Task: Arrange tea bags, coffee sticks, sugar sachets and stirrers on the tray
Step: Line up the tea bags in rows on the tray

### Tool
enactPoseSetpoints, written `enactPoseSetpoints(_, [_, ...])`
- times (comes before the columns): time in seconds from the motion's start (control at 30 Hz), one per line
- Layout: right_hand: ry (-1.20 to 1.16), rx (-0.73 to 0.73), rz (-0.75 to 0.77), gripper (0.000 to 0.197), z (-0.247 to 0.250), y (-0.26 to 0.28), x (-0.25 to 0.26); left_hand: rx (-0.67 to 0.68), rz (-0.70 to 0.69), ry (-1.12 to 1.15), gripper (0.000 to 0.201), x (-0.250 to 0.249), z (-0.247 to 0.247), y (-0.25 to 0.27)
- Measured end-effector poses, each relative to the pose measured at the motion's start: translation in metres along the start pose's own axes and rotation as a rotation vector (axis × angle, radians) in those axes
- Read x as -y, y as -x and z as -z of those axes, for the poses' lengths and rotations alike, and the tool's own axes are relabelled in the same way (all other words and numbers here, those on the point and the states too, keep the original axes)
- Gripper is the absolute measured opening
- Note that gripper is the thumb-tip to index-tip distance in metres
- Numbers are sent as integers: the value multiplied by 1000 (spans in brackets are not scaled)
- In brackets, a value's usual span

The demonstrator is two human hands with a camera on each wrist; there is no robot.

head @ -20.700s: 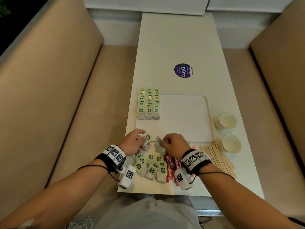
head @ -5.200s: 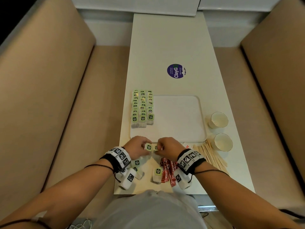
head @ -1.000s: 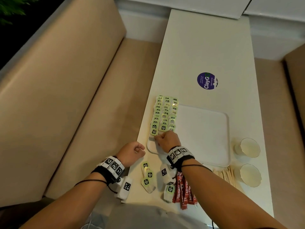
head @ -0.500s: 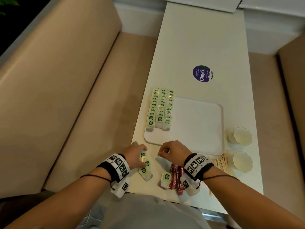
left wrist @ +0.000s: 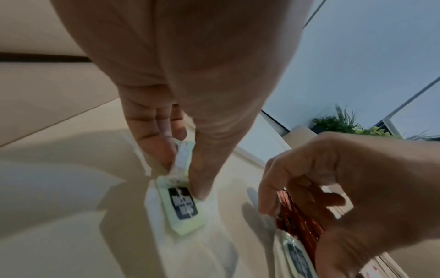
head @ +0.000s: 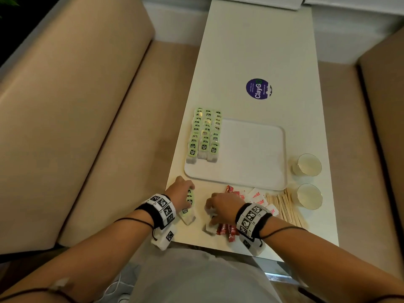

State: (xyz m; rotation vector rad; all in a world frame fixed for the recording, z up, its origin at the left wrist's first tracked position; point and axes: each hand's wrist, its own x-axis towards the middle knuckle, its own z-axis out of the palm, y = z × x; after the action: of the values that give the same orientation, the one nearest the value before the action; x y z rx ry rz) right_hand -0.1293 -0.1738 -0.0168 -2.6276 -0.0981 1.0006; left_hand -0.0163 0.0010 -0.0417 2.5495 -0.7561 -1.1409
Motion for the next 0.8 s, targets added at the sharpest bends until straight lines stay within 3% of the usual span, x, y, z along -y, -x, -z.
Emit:
enactPoseSetpoints(0.13, [89,2,28,44,-12,5,4,-26,10,62,64,-2,-1,-1])
enactPoseSetpoints(0.33, [105,-19,61,35,-18,13,4,-26,63,133,53,-3,6,-1])
enactPoseSetpoints(0.57, [18,-42,19,29,-11,14,-5,-1,18,222,23,-9,13,0])
enactPoseSetpoints(0.8, [-179,-216,5,25,15,19,-14,46,-53,401,16,-18,24,-1])
